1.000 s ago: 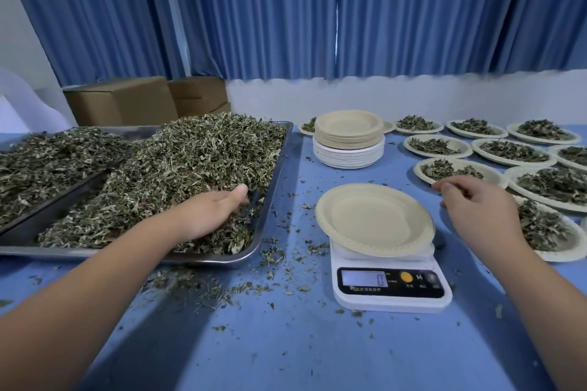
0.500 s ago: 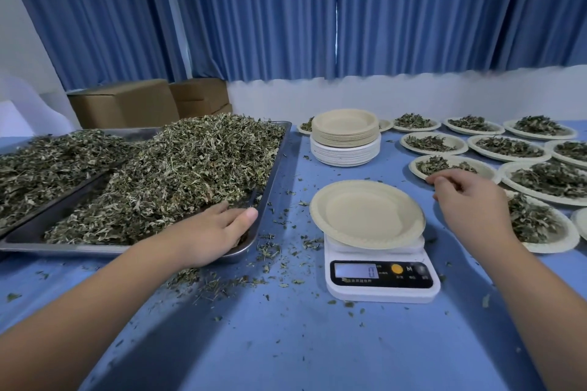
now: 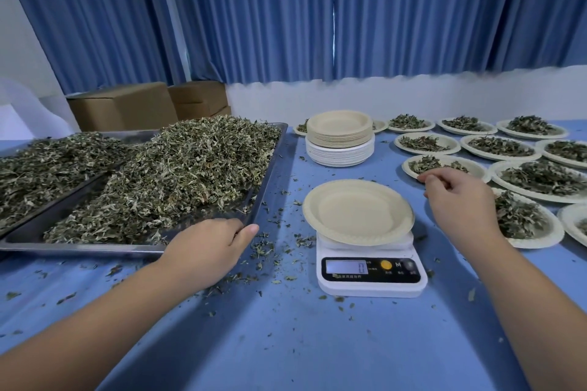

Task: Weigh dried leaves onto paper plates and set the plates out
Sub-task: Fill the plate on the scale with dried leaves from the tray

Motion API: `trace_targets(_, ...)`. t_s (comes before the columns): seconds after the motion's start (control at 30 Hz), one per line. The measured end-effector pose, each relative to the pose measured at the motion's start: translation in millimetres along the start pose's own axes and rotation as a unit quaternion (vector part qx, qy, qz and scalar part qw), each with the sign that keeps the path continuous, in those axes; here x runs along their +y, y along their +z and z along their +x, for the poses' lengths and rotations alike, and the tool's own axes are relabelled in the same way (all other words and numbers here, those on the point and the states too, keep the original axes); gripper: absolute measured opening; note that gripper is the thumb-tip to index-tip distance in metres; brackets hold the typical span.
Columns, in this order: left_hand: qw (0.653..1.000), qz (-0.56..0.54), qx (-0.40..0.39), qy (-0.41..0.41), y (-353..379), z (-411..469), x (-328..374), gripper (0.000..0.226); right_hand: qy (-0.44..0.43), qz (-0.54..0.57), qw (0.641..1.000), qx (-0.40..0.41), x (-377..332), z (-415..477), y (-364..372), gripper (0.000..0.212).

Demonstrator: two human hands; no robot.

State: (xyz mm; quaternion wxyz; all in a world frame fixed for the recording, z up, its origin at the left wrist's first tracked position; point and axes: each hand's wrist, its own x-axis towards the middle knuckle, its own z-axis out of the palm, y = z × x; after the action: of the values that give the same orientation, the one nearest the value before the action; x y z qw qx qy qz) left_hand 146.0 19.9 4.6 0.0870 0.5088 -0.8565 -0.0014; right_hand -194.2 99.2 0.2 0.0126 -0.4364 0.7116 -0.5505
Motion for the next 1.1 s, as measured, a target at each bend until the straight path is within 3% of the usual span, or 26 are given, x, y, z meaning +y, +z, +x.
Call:
trace_targets(0.17,0.999,-0.039,0.027,-0.005,-1,3,-8,0.055,0.004,-0.008,1.000,-0.004,1,0,0,0.022)
trace_targets(0.37,0.996,-0.081,0.035,-0.005,-6,14,-19,0.028,0.004,-0.005,1.000,0.000,-1,0,0,0.022)
trace_targets(0.5,0.993,-0.119,0.010,-0.024,-8,26,-27,0.026,0.008,-0.001,1.000,0.003,0,1,0,0.022)
trace_targets(0.67,0.982,-0.164,0.092,-0.037,-21,49,-10,0.033,0.004,-0.007,1.000,0.001,1,2,2,0.022)
trace_targets(0.8,0.955,-0.240,0.171,0.019,-37,67,40,0.025,-0.005,-0.006,1.000,-0.002,1,1,4,0.022)
trace_targets(0.9,0.948,-0.244,0.182,0.093,-38,74,86,0.030,-0.004,0.003,1.000,-0.001,3,0,3,0.022)
trace_targets(1.1,0.949,-0.252,0.069,0.176,-10,79,136,0.030,0.001,0.001,1.000,-0.009,4,0,3,0.021)
